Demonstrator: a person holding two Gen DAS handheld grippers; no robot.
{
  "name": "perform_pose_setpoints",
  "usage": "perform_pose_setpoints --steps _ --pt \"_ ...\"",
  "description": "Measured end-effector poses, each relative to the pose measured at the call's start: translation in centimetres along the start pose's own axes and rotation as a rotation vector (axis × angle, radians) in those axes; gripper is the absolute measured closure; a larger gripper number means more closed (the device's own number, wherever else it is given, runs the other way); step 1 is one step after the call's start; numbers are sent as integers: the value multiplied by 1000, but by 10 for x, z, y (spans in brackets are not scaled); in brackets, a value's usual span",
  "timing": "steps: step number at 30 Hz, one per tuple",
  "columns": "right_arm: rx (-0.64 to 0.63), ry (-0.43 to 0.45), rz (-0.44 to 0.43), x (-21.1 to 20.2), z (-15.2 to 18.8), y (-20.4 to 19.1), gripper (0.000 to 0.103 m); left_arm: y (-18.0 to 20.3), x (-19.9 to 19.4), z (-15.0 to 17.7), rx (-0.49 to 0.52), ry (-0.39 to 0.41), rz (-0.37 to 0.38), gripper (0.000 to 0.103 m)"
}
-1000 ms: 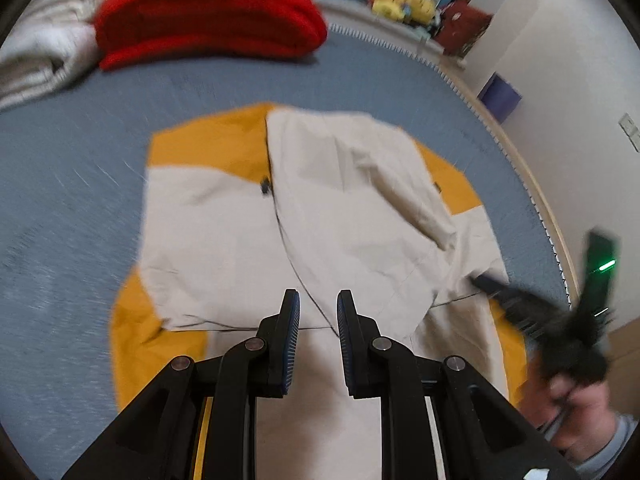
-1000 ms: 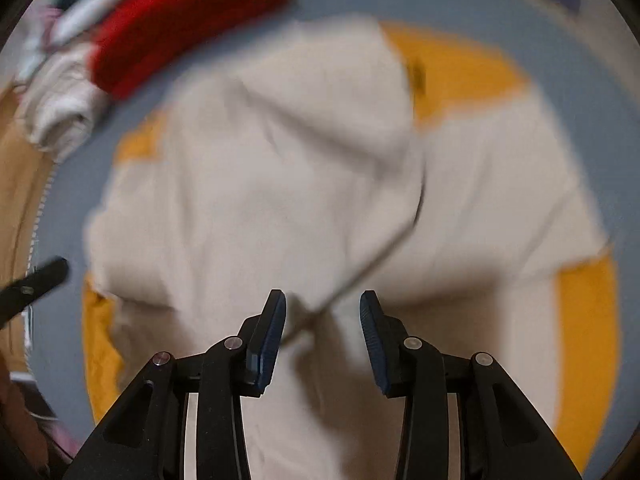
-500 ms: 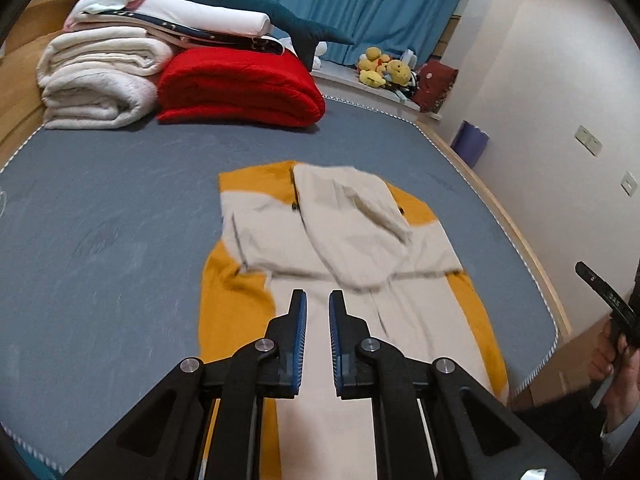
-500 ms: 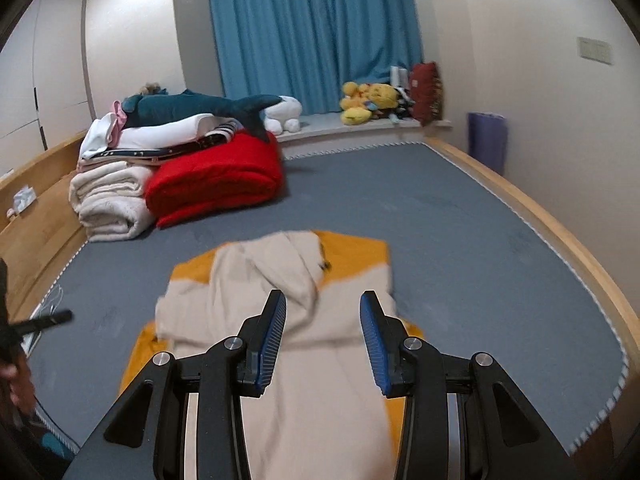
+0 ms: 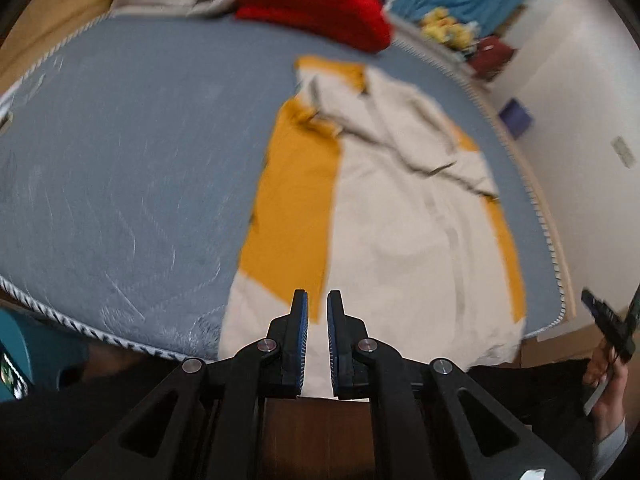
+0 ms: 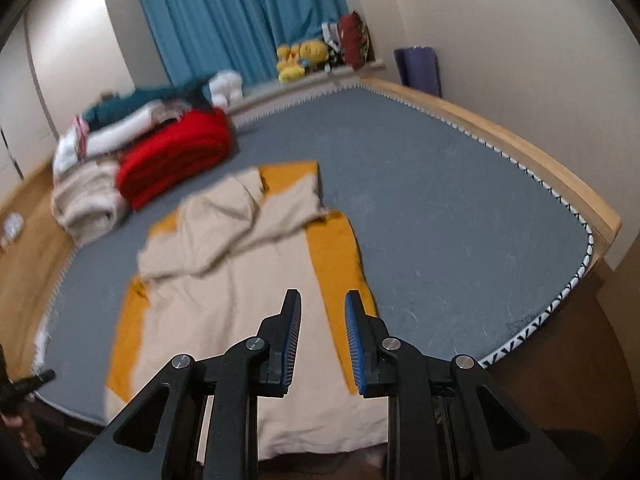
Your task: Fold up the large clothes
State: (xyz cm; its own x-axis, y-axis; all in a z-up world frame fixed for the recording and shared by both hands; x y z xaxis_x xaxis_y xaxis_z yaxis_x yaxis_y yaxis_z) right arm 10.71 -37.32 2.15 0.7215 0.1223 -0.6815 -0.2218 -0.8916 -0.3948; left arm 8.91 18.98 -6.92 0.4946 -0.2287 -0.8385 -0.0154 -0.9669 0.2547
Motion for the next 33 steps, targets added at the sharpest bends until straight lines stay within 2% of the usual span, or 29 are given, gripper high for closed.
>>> perform_pose_setpoints --steps 1,2,4,5,7,10,12,15,17,21,23,25,28,30,33 --pt "-6 -23 29 14 9 5 79 -7 15 3 -9 -31 -18 95" --pt "-2 -52 57 27 20 16 79 -15 30 5 -30 -94 -48 96" --pt "37 -153 100 59 33 31 79 -21 43 5 -55 -119 -40 96" --pt "57 -210 91 76 37 34 78 -23 47 5 -72 -132 -44 96" --pt "39 -246 133 93 43 40 78 -30 57 7 -112 -168 -57 95" --pt "58 -333 217 123 60 58 76 -39 72 11 -144 -227 -85 84" --pt "76 -392 244 141 71 68 72 -45 80 15 -154 -258 -118 66" --pt "66 -441 299 157 83 81 65 -50 90 21 -159 -300 -130 59" --pt "70 -464 333 164 89 89 55 -50 97 25 -146 -325 -142 59" --pt "73 -500 374 176 94 95 43 -50 114 27 -97 -378 -170 58" --pt "50 -501 380 180 96 92 33 -48 121 27 -81 -388 -175 58" --pt "8 -503 391 184 100 89 28 -46 125 26 -66 -388 -183 58" --pt "-14 -503 393 183 102 85 28 -41 128 23 -38 -384 -185 61" --pt "-17 -510 384 184 104 82 28 -34 130 24 -17 -382 -169 77" --pt "-10 -510 384 183 105 82 29 -24 129 26 20 -381 -154 93"
Point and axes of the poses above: each gripper's, at about its wrist camera, not at the fingertips, and x roughly the way its jaws point, y to its right, z to its underside, the point moved 7 cm from there along x, roughly the way its jaws point, and after that the axes turned 13 degrees about x, right-handed, at the moved point
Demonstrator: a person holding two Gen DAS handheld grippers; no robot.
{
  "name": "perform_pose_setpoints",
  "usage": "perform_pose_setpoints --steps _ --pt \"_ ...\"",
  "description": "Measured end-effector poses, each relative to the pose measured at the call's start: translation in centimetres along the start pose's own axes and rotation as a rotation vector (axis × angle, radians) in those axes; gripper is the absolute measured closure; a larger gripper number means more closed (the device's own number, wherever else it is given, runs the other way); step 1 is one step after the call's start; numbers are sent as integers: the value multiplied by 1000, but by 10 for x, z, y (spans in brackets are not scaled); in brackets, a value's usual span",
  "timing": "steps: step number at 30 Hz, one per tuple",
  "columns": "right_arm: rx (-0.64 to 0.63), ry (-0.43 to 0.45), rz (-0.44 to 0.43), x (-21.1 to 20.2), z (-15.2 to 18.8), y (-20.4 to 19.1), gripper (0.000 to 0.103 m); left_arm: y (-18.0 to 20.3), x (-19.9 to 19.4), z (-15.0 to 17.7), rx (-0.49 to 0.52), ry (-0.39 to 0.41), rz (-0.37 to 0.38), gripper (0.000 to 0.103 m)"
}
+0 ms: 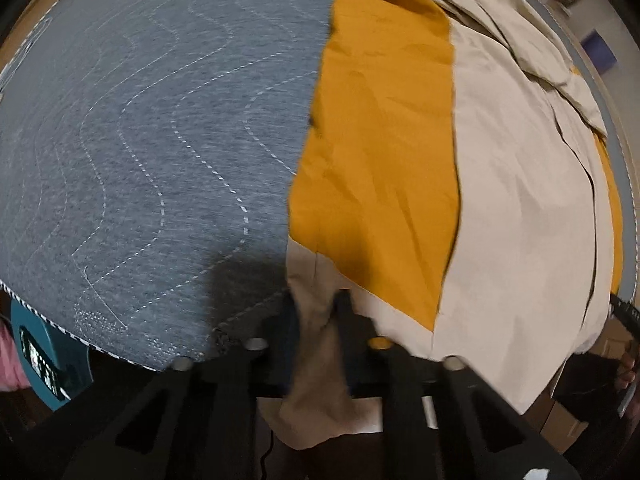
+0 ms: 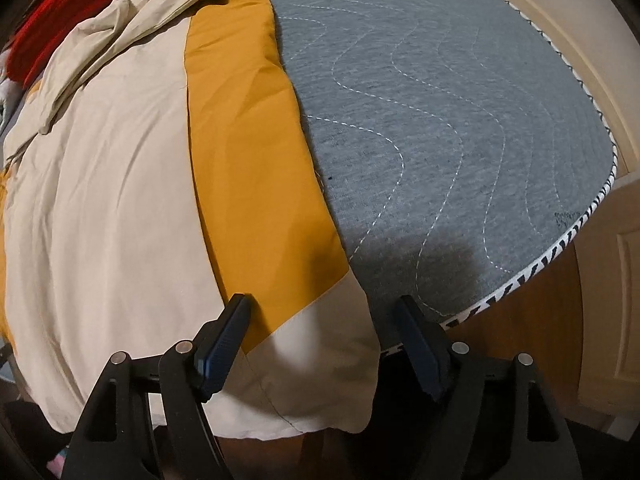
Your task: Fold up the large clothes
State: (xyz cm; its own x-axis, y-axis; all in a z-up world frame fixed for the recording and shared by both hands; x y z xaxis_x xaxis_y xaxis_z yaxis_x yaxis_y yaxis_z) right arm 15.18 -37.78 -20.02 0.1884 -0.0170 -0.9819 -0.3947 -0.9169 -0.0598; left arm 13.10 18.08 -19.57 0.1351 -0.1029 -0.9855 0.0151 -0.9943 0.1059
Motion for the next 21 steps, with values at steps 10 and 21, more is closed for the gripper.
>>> perform_pose_setpoints --steps 10,21 --pt "-15 -22 -70 -3 9 -7 49 -1 2 13 -8 -18 -3 88" --pt "39 -25 -177 -15 9 -5 96 24 -7 7 23 36 1 99"
Point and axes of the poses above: each gripper's, at about its wrist camera, not at the fingertips, and x roughly the way its jaws point, y to its right, z to its underside, the point moved 7 cm from there along x, roughly the way its jaws point, and after that the axes turned 13 degrees about x, right-handed, at the moved point
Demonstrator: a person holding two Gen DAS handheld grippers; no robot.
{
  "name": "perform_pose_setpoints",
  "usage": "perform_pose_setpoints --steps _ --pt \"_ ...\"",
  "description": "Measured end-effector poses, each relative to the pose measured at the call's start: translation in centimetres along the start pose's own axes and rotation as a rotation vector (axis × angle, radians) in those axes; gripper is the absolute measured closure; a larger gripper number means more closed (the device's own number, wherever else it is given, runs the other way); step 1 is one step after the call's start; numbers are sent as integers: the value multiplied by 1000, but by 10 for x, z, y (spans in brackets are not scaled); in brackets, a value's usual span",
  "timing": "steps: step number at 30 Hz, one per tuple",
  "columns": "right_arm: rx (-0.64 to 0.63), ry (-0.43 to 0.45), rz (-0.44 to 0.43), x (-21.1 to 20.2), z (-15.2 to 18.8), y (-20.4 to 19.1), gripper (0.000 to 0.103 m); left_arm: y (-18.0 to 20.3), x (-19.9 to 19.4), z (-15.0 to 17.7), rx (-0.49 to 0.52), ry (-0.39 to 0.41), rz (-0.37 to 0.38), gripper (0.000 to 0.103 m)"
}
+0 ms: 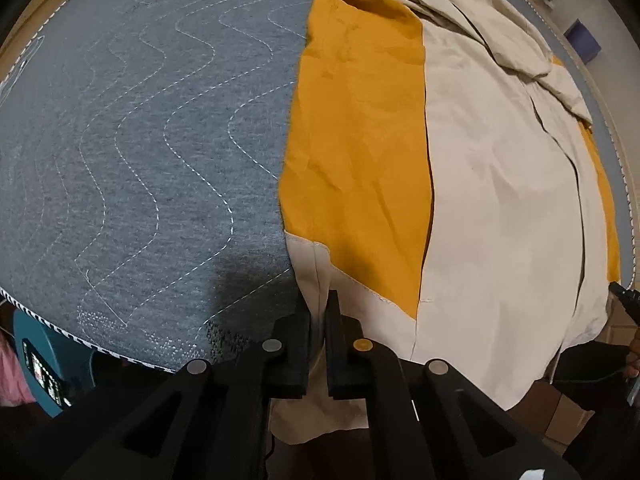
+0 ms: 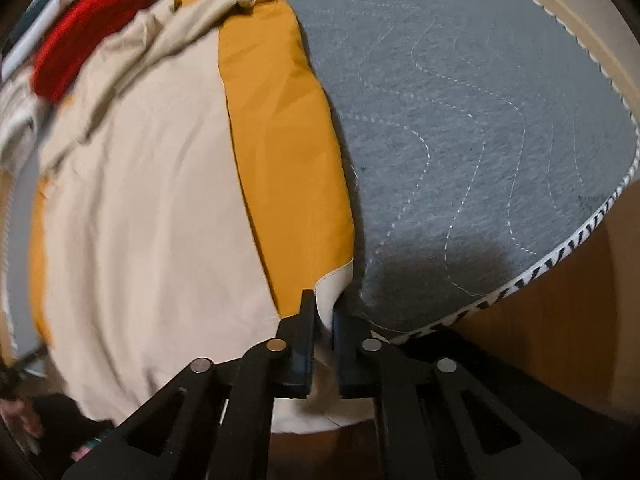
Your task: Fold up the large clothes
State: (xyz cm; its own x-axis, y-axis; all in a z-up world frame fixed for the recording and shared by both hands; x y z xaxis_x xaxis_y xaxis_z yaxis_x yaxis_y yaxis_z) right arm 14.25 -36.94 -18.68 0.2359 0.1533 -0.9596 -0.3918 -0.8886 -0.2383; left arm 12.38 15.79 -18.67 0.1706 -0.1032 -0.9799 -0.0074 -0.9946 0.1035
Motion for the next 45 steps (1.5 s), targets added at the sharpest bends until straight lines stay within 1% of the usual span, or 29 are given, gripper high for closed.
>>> perform_pose_setpoints --steps 3,4,5,6,8,9,10,11,15,19,20,21,22,23,26,31,33,36,38,42,45 --pt "108 -14 -88 -7 -6 11 95 -11 6 5 -22 -20 11 98" --pt "141 -19 -105 -8 -9 15 94 -12 6 5 -25 -26 10 97" --pt "183 -25 -122 -6 -10 23 90 -11 8 6 -26 -33 5 95" --pt "199 -29 -121 -5 -11 28 89 -10 8 5 -26 -38 1 93" --pt "215 -34 -105 -2 -10 32 81 -10 11 5 -30 -44 -2 91" --pt "212 -30 -80 -2 -12 32 78 -9 13 4 -35 -46 0 91" --pt "213 -19 -52 -3 -12 35 72 -10 14 5 -39 -46 3 91" --pt "218 -12 -36 -2 -19 36 69 -11 15 5 -44 -46 6 91" --pt "215 -26 -26 4 -17 37 67 -13 18 2 -58 -46 15 90" --pt "96 -20 46 12 -14 20 61 -22 16 8 -60 -44 20 91" --pt "57 -16 69 13 -12 14 62 -23 16 8 -57 -43 19 91" --pt "25 -10 86 13 -10 10 65 -24 16 9 -54 -41 18 92" --pt "-6 -6 91 13 -8 4 75 -23 14 11 -48 -38 16 94" --pt "-19 -5 86 12 -7 2 90 -22 12 11 -45 -32 16 97" --pt "-59 23 57 4 -6 -9 97 -20 5 13 -35 -3 14 99" --pt "-70 89 2 -18 -10 -21 99 -21 -6 17 -26 36 20 101" --pt "-68 111 -17 -28 -10 -19 99 -19 -16 16 -26 64 30 102" --pt "-63 147 -55 -47 -11 -18 99 -9 -47 13 4 135 69 102" --pt "-70 187 -91 -68 -12 -21 99 -2 -71 12 50 180 93 102" --pt "-73 242 -126 -106 -17 -18 100 12 -124 17 125 226 128 102" --pt "-24 259 -125 -118 -27 -9 100 24 -160 26 205 249 120 102"
Point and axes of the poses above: each gripper's, at about its wrist camera, not at the fingertips, and x roughly the way its jaws point, y to its right, z to its underside, the point moved 7 cm from there along x, roughly the way its jaws point, and after that the axes turned 13 degrees about x, right-handed, at the moved point
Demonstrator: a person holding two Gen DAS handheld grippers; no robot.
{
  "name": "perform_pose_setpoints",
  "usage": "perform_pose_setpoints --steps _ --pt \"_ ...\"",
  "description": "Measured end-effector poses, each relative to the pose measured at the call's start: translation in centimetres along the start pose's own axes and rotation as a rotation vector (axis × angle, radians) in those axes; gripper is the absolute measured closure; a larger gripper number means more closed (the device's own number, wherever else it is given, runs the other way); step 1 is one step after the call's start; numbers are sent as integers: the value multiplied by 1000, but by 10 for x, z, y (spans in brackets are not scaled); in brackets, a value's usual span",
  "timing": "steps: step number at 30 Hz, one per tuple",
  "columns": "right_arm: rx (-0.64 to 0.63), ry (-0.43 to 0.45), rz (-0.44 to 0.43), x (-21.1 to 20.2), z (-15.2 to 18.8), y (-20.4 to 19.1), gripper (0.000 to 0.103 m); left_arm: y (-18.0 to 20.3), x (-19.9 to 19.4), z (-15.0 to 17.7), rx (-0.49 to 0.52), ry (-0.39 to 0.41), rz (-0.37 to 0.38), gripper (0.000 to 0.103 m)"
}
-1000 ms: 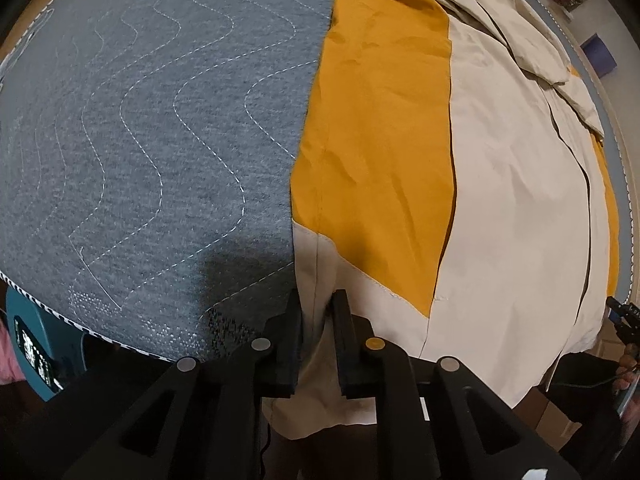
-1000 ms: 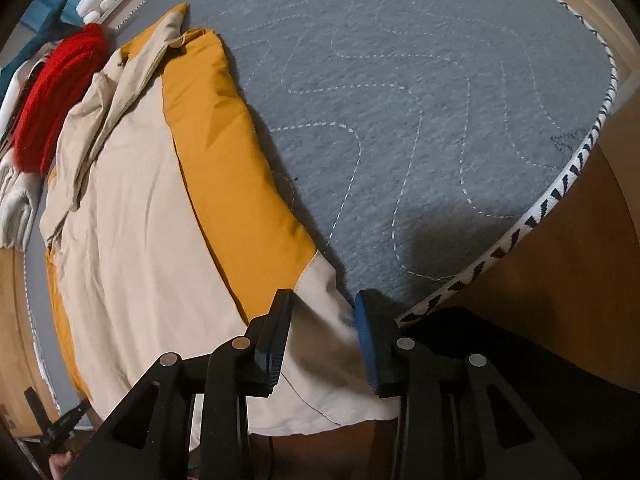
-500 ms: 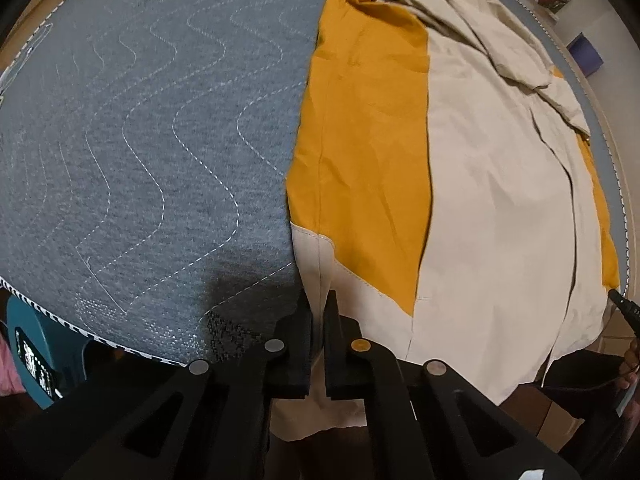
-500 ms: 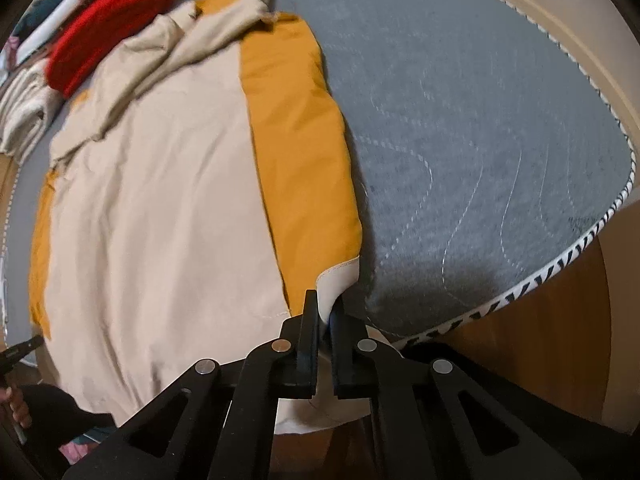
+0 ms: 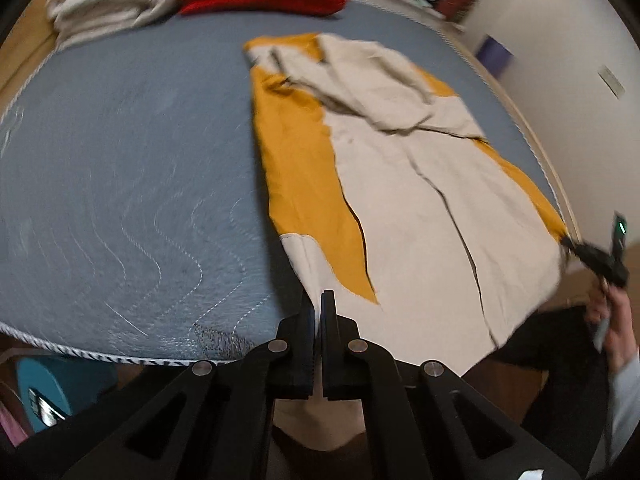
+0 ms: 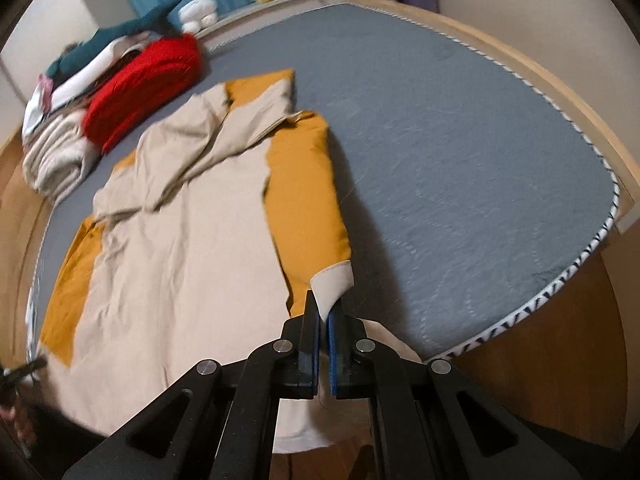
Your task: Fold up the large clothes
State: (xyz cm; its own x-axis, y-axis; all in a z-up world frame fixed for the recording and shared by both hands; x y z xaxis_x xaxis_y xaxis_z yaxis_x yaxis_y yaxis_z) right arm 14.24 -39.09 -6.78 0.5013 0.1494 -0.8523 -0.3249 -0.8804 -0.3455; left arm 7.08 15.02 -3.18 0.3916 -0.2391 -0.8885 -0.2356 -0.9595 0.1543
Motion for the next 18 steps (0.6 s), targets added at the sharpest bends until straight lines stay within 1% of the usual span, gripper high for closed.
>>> perform_pose_setpoints --steps 2,4,9,14,18 --pt "29 7 6 -5 -5 5 100 1 -12 2 15 1 0 102" --pt "31 1 2 -14 -5 2 100 -4 -22 7 0 4 5 102" --pt "18 -17 4 -43 5 -6 100 -30 -31 2 -36 30 9 103" --pt "-6 -3 -13 -74 9 -23 100 -50 -37 -12 -105 90 28 103" --pt "13 -3 -22 -92 -1 -38 100 -70 -40 -38 -155 129 38 103"
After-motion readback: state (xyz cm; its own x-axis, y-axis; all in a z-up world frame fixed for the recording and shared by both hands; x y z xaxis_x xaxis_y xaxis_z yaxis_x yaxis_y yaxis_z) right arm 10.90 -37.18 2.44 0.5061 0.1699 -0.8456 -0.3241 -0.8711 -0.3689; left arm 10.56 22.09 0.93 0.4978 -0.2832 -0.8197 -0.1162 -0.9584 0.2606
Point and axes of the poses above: each gripper's, at about its wrist camera, not at the fingertips, and x roughly the way its jaws point, y to its right, z to its underside, the point moved 7 cm from there along x, roughly the way its jaws point, and after that the axes turned 13 degrees about x, right-handed, at the moved point
